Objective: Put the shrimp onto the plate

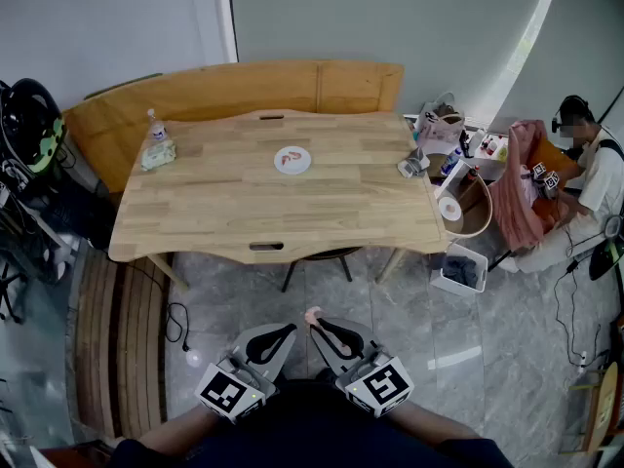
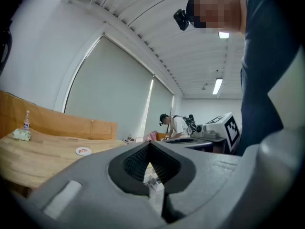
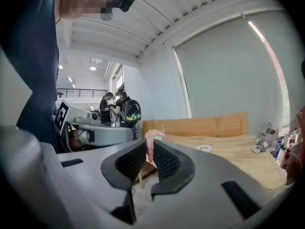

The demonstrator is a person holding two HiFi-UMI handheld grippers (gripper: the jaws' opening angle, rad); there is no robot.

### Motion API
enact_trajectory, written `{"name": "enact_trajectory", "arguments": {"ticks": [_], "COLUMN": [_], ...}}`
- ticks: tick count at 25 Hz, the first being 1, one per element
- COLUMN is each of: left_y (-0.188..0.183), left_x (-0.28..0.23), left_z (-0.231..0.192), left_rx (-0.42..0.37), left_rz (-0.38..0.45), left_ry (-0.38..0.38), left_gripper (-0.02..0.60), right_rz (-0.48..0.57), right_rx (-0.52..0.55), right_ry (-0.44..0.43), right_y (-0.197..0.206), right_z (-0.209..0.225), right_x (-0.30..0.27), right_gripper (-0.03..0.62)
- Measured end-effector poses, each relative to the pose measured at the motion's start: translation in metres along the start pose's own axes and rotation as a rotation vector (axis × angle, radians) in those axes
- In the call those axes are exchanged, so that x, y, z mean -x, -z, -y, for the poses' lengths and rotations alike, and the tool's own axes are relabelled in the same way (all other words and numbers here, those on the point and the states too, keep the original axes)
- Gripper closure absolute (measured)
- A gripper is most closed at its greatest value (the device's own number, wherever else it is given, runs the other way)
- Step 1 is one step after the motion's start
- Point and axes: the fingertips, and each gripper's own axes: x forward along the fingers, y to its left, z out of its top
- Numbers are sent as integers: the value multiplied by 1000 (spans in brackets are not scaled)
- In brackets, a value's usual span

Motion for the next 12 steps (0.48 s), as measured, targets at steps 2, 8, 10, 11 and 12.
{"name": "enact_trajectory", "arguments": {"ticks": [2, 8, 10, 11, 12], "left_y": [1, 3, 3, 3, 3], "left_x": [-2, -6, -8, -9, -11], "left_z": [-1, -1, 0, 1, 1], "left_rx": [1, 2, 2, 2, 3], "left_rz": [-4, -7, -8, -9, -9], "left_ry": [0, 1, 2, 2, 2], "left_gripper": [584, 584, 584, 584, 584], "right_rz": [-1, 3, 4, 5, 7], "right_rx": [0, 1, -1, -4, -7], "right_ry": [-1, -3, -8, -13, -19], "right_y": [1, 2, 1, 1, 1], "right_z": [2, 6, 7, 7, 7], "right_x": [-1, -2, 0, 0, 1], "right_gripper": [540, 540, 540, 540, 540]}}
